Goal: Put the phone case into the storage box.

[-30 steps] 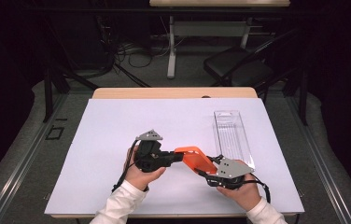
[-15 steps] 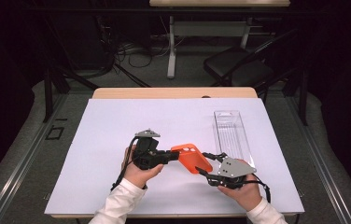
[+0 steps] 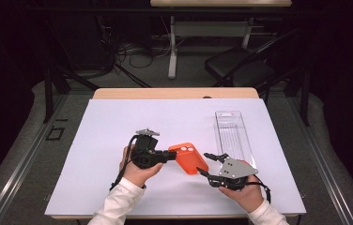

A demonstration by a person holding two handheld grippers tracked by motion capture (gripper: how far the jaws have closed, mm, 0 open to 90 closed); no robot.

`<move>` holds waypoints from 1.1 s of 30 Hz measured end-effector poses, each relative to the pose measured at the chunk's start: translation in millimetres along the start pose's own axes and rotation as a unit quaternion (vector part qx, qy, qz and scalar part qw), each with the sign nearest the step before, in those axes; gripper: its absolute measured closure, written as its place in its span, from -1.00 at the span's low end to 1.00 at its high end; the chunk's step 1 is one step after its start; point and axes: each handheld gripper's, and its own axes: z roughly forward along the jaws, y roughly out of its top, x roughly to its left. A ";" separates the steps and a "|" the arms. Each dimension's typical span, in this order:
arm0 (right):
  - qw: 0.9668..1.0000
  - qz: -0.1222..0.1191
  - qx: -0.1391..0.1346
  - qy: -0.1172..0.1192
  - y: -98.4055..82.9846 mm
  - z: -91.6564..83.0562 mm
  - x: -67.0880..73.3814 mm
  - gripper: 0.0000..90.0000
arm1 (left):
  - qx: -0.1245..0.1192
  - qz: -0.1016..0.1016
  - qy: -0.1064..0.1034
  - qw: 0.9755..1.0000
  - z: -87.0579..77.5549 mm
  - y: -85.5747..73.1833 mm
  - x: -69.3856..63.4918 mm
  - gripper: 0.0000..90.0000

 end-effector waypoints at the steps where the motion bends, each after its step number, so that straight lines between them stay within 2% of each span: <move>1: 1.000 0.003 0.000 0.000 1.1 -0.1 -0.7 0.05 | 0.002 -0.001 0.003 1.000 0.3 1.3 -0.1 0.86; 9: 1.000 0.023 0.008 0.000 10.1 -2.4 -9.1 0.05 | 0.024 -0.005 0.009 1.000 4.4 16.6 1.4 0.86; 14: 0.999 0.031 0.017 0.002 13.0 -2.5 -15.2 0.04 | 0.040 0.002 0.020 0.999 5.6 26.9 2.9 0.86; 23: 0.998 0.043 0.053 0.007 18.7 -2.1 -24.9 0.03 | 0.076 -0.005 0.035 0.996 11.2 43.0 4.8 0.86; 26: 0.997 0.050 0.060 0.011 20.6 -1.7 -28.9 0.02 | 0.083 -0.013 0.033 0.996 12.4 48.6 4.3 0.86; 28: 0.996 0.059 0.065 0.012 21.6 -1.6 -31.9 0.02 | 0.088 -0.010 0.036 0.995 12.2 52.1 4.1 0.87; 33: 0.995 0.071 0.068 0.009 24.2 -1.3 -40.6 0.02 | 0.086 -0.018 0.035 0.996 10.3 60.2 4.6 0.86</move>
